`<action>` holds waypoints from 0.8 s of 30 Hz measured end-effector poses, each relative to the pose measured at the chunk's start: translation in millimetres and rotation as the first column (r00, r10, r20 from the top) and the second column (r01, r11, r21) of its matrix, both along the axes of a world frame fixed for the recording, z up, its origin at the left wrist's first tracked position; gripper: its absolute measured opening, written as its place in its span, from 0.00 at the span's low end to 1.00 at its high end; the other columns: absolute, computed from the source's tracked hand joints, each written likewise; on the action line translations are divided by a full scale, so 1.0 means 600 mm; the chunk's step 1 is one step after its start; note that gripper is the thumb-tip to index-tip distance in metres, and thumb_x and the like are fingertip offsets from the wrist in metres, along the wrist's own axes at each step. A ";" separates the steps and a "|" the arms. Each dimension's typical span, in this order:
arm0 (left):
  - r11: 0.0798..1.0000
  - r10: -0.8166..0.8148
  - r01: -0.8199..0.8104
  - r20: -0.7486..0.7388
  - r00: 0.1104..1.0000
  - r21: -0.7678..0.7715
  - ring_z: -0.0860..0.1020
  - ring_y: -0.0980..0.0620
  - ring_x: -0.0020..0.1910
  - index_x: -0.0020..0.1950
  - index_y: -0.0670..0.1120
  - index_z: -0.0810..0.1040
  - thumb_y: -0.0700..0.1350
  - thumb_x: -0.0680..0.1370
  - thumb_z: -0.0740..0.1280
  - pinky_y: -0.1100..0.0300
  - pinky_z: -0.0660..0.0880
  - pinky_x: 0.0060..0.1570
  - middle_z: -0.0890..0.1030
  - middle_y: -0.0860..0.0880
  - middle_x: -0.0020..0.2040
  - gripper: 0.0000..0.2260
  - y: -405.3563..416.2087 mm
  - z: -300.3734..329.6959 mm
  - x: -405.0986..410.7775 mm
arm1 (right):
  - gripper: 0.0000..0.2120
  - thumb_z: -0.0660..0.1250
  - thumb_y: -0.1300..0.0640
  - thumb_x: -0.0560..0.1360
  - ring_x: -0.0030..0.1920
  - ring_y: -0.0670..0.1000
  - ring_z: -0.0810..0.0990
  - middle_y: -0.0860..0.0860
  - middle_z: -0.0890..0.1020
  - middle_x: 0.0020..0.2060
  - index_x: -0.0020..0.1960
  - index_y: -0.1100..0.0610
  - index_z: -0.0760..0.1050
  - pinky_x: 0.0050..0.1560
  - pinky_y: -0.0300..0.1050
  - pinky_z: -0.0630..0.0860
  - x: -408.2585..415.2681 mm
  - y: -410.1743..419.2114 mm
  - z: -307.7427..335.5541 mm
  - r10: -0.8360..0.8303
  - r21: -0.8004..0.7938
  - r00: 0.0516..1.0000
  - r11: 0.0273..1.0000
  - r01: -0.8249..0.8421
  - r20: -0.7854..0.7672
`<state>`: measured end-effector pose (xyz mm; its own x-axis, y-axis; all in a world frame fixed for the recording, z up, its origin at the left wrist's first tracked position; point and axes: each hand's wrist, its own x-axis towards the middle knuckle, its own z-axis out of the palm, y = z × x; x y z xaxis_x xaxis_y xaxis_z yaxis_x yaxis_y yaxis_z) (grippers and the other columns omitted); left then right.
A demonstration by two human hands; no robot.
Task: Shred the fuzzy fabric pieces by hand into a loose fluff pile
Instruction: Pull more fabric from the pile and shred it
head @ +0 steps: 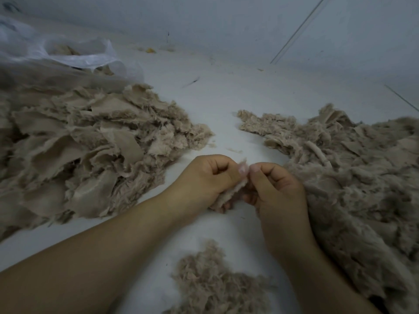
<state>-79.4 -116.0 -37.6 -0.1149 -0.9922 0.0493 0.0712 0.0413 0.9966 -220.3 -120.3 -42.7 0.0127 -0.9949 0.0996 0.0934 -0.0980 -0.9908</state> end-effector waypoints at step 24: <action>0.996 0.071 -0.086 -0.324 0.943 -0.034 0.68 0.52 0.27 0.35 0.43 0.79 0.45 0.72 0.72 0.63 0.70 0.28 0.75 0.46 0.28 0.08 -0.012 -0.014 0.006 | 0.06 0.66 0.63 0.79 0.35 0.48 0.80 0.59 0.84 0.36 0.46 0.63 0.79 0.36 0.38 0.78 0.004 0.007 0.000 0.148 -0.033 0.985 0.988 -0.151 -0.084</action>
<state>-76.0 -123.1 -45.9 -0.0072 -0.9931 0.1171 0.3827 0.1055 0.9178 -218.0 -116.3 -42.9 0.1709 -0.9765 0.1313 0.0297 -0.1281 -0.9913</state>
